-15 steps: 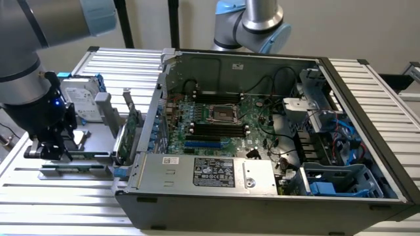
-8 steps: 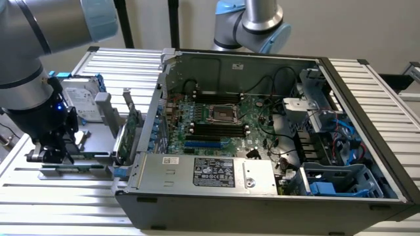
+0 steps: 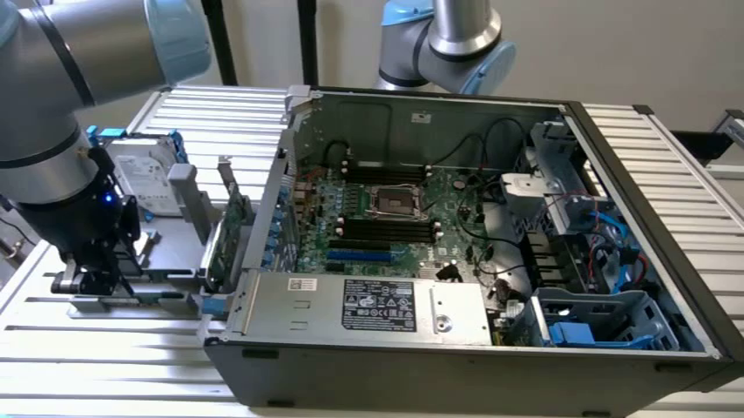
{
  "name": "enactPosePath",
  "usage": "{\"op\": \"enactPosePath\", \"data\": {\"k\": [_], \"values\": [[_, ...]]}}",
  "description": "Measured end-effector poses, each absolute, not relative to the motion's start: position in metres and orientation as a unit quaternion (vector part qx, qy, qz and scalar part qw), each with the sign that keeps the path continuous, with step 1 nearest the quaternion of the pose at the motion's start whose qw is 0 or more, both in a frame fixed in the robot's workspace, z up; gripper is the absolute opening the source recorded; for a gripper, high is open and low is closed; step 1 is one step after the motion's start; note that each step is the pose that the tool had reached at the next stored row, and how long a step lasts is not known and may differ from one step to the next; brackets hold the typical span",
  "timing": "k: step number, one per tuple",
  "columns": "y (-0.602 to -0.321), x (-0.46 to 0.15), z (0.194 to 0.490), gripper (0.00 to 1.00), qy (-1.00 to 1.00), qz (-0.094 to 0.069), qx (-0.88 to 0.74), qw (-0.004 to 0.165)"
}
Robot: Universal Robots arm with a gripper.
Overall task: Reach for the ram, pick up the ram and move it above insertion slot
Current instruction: 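Pick up the ram and move it above insertion slot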
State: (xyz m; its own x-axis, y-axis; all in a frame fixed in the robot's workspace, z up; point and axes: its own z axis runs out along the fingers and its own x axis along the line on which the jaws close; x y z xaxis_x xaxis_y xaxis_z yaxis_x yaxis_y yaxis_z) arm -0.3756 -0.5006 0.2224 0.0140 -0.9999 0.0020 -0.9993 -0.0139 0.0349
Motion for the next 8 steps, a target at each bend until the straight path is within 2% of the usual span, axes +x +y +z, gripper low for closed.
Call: {"op": "enactPosePath", "data": {"k": [8], "values": [[-0.5021, -0.3755, 0.2148, 0.36, -0.702, -0.011, 0.712, 0.014]]}}
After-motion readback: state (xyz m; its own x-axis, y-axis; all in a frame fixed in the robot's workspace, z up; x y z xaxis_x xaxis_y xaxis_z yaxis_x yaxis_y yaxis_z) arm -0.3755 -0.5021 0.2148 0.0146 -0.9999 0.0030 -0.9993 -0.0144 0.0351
